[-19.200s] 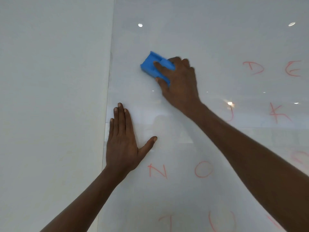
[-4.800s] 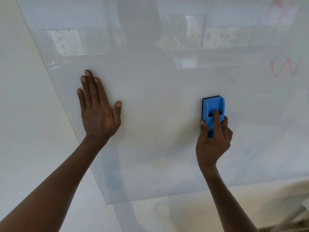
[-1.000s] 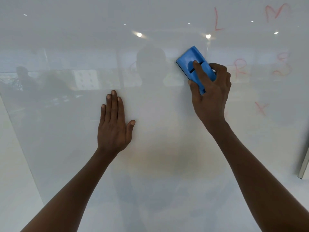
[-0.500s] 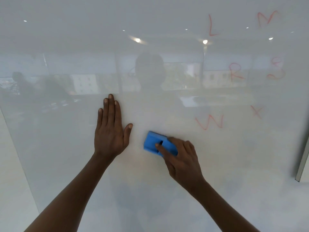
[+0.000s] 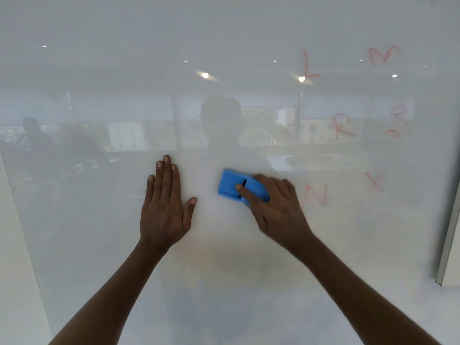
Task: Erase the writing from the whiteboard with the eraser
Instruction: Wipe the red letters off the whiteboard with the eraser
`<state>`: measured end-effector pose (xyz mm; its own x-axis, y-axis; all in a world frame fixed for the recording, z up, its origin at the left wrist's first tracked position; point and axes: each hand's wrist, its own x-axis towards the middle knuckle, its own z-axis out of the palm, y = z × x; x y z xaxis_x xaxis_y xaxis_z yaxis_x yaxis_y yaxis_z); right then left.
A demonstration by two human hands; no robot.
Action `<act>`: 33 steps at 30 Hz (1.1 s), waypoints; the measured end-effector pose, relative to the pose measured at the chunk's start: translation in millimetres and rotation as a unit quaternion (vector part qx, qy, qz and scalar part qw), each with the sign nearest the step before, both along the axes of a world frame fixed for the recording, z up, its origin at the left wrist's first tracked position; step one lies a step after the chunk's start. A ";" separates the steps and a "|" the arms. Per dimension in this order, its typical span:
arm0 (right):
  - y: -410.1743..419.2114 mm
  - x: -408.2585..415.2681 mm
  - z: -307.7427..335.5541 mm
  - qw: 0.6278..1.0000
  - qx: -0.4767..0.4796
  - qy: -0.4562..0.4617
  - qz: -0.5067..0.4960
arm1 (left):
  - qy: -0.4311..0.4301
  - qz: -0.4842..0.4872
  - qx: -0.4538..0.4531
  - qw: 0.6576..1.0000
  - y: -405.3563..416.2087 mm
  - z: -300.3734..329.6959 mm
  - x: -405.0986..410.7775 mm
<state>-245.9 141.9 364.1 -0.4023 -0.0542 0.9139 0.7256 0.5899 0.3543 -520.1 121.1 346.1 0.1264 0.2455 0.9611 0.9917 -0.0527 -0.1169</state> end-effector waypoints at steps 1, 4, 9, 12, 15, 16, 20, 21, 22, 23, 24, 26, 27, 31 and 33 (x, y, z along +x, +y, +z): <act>1.9 2.6 14.5 1.000 0.003 0.008 0.002 | 0.000 0.001 0.000 1.000 -0.1 0.1 0.2; 8.4 12.6 58.9 0.999 0.011 0.040 0.006 | 0.000 0.003 0.001 1.000 -0.7 -0.1 0.0; 16.0 36.8 134.1 0.993 0.015 0.116 -0.015 | 0.002 0.011 -0.001 1.000 -0.4 -0.1 0.2; 18.3 47.3 166.8 0.987 -0.006 0.162 -0.015 | 0.002 0.013 0.000 1.000 -0.2 -0.5 0.2; 18.8 43.5 177.8 0.978 -0.021 0.210 0.006 | 0.000 0.010 0.000 1.000 0.1 -0.5 0.3; 18.1 39.3 177.9 0.974 -0.024 0.225 0.012 | 0.001 0.009 0.000 1.000 0.4 -0.2 0.5; 10.6 14.4 165.4 0.964 -0.038 0.260 0.034 | 0.001 0.009 0.004 1.000 1.0 -0.7 0.4; 7.9 6.2 157.9 0.967 -0.034 0.250 0.030 | 0.002 0.008 0.002 1.000 1.4 -1.0 0.0; 5.0 -3.1 148.1 0.972 -0.028 0.233 0.028 | 0.001 0.008 0.001 1.000 1.4 -1.0 -0.5; 1.9 -12.7 135.3 0.976 -0.024 0.215 0.028 | 0.000 0.006 0.000 1.000 1.3 -1.1 -0.5; -0.6 -23.1 120.7 0.980 -0.024 0.197 0.029 | -0.001 0.004 0.001 1.000 1.3 -0.8 -0.7; -5.6 -39.6 86.5 0.986 -0.035 0.162 0.029 | -0.003 -0.002 0.007 1.000 1.4 -1.1 0.5; -7.7 -45.1 68.7 0.988 -0.044 0.145 0.027 | -0.004 -0.004 0.009 1.000 1.1 -1.3 0.9; -9.4 -40.4 15.1 0.993 -0.064 0.098 0.011 | -0.014 -0.016 0.006 1.000 -2.1 -0.5 3.0; -7.5 -29.4 8.3 0.994 -0.061 0.093 0.005 | -0.022 -0.020 0.007 1.000 -3.6 2.1 8.4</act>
<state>-275.3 134.4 372.4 -0.2263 0.0579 0.9723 0.7658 0.6275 0.1408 -511.7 117.4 348.1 0.0925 0.2275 0.9694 0.9932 -0.0903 -0.0735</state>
